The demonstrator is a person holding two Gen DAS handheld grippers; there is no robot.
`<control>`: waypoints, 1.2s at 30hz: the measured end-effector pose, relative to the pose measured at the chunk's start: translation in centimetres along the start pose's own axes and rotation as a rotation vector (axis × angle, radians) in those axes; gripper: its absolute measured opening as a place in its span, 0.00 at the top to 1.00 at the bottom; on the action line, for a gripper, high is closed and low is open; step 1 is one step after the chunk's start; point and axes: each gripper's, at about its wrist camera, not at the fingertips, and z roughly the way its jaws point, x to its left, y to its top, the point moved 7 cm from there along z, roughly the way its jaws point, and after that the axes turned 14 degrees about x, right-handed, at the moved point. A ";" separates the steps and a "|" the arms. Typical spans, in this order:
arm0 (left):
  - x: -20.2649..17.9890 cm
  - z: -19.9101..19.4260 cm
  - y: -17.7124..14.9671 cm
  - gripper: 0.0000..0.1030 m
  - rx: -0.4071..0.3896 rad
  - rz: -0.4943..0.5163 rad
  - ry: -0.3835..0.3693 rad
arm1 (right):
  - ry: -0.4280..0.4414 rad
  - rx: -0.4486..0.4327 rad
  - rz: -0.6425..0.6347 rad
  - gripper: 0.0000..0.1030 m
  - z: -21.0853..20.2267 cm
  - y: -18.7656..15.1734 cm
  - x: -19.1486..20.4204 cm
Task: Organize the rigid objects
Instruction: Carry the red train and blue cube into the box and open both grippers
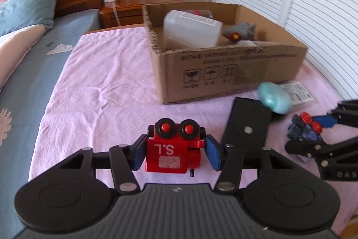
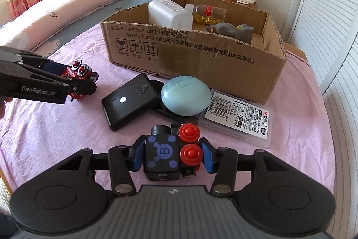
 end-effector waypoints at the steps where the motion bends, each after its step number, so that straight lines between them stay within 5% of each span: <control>1: -0.2 -0.3 0.0 0.48 0.009 0.020 -0.007 | 0.002 0.003 -0.008 0.47 -0.2 -0.1 0.0; 14: -2.0 -3.8 1.3 0.48 -0.002 0.109 -0.058 | -0.002 -0.016 -0.040 0.47 -2.5 -0.1 -0.2; 23: -2.2 -6.7 7.3 0.48 -0.104 0.147 -0.058 | -0.007 -0.076 -0.033 0.47 -5.1 1.7 -1.3; 30: -2.0 -4.1 11.9 0.48 -0.113 0.144 -0.031 | -0.015 -0.103 -0.024 0.47 -6.1 2.7 -1.8; 32: -1.6 -3.2 12.2 0.43 -0.099 0.118 -0.030 | -0.017 -0.104 -0.028 0.47 -6.1 2.8 -1.8; 34: -1.4 -2.9 12.0 0.10 -0.089 0.096 -0.035 | -0.018 -0.108 -0.030 0.47 -6.4 2.7 -1.7; 36: -1.3 -3.4 11.3 0.05 -0.133 0.085 -0.029 | -0.015 -0.110 -0.029 0.47 -6.4 2.9 -1.8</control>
